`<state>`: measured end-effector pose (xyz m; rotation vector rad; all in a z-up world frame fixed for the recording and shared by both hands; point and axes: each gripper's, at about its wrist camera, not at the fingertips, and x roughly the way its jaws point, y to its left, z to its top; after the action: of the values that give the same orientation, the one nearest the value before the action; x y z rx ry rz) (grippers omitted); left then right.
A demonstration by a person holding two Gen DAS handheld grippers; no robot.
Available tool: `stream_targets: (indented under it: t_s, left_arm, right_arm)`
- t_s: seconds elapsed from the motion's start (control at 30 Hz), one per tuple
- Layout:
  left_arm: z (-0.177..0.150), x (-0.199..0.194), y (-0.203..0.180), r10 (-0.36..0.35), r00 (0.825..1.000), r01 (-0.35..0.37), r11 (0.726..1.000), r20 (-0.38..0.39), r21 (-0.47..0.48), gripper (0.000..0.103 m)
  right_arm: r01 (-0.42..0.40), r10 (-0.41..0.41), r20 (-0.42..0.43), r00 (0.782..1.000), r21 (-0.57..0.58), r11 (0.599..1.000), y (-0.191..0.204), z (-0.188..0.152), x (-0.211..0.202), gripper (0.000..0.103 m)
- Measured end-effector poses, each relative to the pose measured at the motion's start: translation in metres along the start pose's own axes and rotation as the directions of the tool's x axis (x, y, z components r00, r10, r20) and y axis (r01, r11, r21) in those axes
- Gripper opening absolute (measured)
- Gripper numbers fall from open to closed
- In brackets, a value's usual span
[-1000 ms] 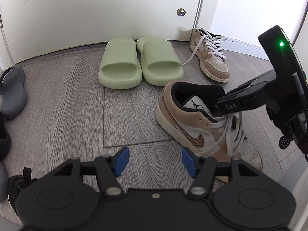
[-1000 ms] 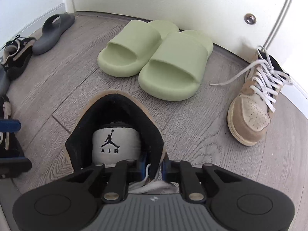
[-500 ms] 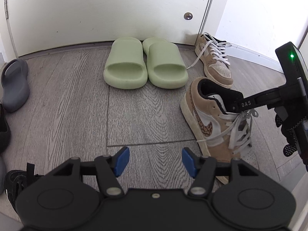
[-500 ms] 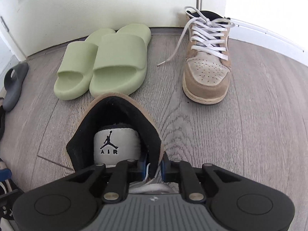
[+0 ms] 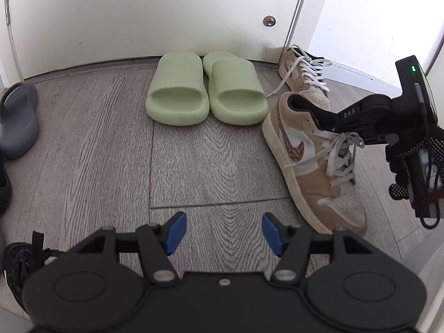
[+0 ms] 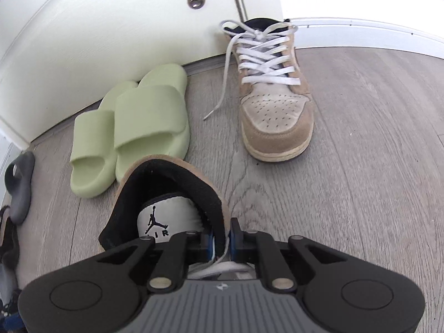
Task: Organize scattered shoes
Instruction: 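Lower the Jordan sneaker beside the tan sneaker and open the right tool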
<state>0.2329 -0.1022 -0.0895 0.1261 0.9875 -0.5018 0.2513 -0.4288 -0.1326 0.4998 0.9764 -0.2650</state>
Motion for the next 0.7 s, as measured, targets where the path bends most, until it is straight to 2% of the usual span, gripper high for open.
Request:
stream_targets:
  t_s: [0.23,0.37,0.5,0.6,0.7]
  left_arm:
    - [-0.002,0.005,-0.002,0.005,1.0,-0.005,1.0,-0.01,0.013,0.061]
    - [-0.003,0.006,-0.002,0.011,1.0,-0.011,1.0,-0.013,0.014,0.061]
    - [-0.003,0.007,-0.001,0.013,1.0,-0.012,1.0,-0.014,0.011,0.061]
    - [-0.003,0.007,0.001,0.01,1.0,-0.009,1.0,-0.015,0.004,0.061]
    - [-0.003,0.007,0.003,0.006,1.0,-0.006,1.0,-0.016,-0.003,0.061]
  right_arm:
    - [0.011,-0.018,0.044,0.999,0.143,0.99,-0.029,0.023,0.01,0.012]
    - [0.004,-0.022,0.072,0.997,0.251,0.968,-0.04,0.027,0.013,0.013]
    - [0.025,-0.055,0.094,0.994,0.291,0.956,-0.045,0.026,0.01,0.013]
    - [0.081,-0.116,0.113,0.987,0.273,0.959,-0.049,0.03,0.007,0.012]
    - [0.134,-0.149,0.129,0.98,0.119,0.984,-0.034,0.028,0.007,0.013]
